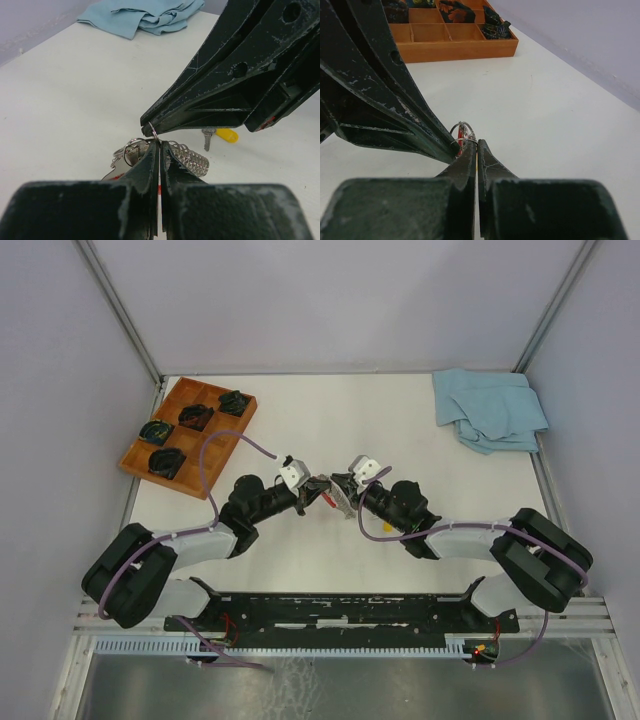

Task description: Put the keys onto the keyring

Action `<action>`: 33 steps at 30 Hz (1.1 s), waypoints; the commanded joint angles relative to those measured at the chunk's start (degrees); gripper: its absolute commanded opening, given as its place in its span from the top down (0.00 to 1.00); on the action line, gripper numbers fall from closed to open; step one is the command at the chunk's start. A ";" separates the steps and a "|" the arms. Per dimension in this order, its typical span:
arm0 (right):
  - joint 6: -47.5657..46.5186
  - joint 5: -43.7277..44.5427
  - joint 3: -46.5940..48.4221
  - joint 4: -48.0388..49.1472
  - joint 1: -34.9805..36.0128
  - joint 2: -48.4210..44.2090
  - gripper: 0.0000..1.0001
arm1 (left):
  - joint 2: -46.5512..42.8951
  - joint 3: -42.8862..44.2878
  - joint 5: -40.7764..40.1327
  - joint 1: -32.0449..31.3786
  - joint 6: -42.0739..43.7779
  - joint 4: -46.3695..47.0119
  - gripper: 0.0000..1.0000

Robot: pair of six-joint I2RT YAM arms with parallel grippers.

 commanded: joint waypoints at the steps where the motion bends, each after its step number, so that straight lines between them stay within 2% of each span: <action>1: -1.99 -1.22 3.02 0.13 0.23 -1.23 0.99 | -0.92 1.61 0.80 -0.21 -1.40 4.05 0.97; 6: -3.06 -2.97 4.49 -4.88 0.31 -3.13 0.99 | -0.63 2.17 0.32 -0.18 -1.25 2.93 0.97; 14: -5.71 -2.68 5.30 -8.23 1.53 -4.63 0.99 | -0.30 2.94 -0.32 -0.16 -1.82 1.90 0.88; 19: -7.91 -0.98 5.84 -9.81 3.09 -4.74 0.99 | -0.18 3.26 -0.87 -0.19 -1.70 1.08 0.86; 26: -11.39 1.54 6.75 -12.59 5.20 -4.79 0.99 | -0.40 3.77 -1.15 -0.18 -0.53 -1.00 0.88; 33: -13.64 4.14 6.89 -13.94 6.57 -5.21 0.99 | -0.44 4.19 -1.17 -0.16 0.56 -2.77 0.95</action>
